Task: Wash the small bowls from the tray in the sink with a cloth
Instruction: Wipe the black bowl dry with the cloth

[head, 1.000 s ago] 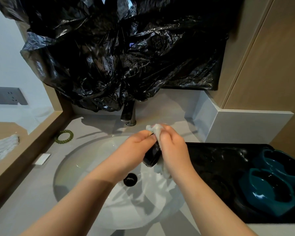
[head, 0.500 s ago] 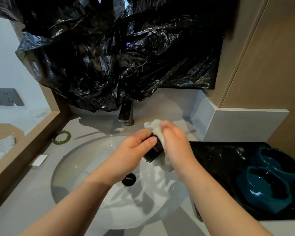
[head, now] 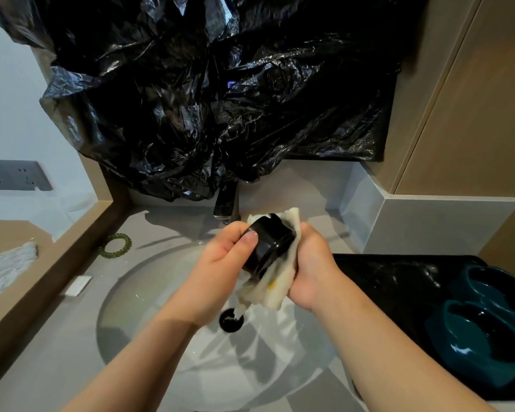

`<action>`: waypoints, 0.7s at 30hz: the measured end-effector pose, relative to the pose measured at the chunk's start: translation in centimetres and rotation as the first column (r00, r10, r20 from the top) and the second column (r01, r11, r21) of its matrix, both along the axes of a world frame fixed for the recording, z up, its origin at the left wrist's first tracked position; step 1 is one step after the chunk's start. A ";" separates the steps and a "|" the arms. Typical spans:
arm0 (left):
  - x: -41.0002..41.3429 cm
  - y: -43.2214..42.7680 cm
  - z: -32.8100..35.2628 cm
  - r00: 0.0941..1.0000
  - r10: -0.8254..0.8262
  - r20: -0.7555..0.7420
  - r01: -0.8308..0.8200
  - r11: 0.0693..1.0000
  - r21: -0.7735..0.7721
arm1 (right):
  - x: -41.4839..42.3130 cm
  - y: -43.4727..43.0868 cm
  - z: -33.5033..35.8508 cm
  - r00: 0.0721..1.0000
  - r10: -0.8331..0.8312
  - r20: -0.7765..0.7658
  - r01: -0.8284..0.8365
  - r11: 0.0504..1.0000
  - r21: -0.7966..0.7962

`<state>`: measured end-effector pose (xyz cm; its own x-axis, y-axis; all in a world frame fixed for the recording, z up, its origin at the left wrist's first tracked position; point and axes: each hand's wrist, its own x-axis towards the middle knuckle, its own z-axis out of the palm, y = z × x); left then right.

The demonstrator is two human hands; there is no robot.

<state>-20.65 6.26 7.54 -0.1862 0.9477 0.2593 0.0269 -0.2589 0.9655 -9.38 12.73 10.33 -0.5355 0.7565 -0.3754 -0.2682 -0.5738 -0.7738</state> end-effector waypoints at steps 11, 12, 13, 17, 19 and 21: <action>0.9 1.7 2.0 0.985 -0.021 -0.169 -0.030 0.956 -0.292 | 0.0 -0.3 -0.5 0.905 -0.313 0.289 0.045 0.745 0.665; 1.4 1.8 1.8 0.982 0.037 -0.187 -0.092 0.952 -0.291 | -0.1 -0.7 -0.4 0.910 -0.310 0.277 0.052 0.745 0.665; 1.8 2.0 1.7 0.974 0.061 -0.220 -0.122 0.953 -0.277 | -0.2 -0.9 -0.3 0.918 -0.315 0.240 0.085 0.749 0.658; 2.0 1.2 1.9 0.965 0.031 -0.259 -0.059 0.993 -0.102 | 0.9 0.2 0.1 0.941 -0.250 0.229 0.097 0.846 0.525; 2.0 0.7 1.8 0.967 0.024 -0.253 -0.040 0.997 -0.059 | 1.3 0.7 0.9 0.976 -0.097 0.194 0.040 0.960 0.277; 1.9 0.6 1.4 0.958 0.054 -0.283 -0.074 0.995 -0.059 | 1.1 0.5 1.4 0.968 -0.035 0.249 -0.033 0.965 0.261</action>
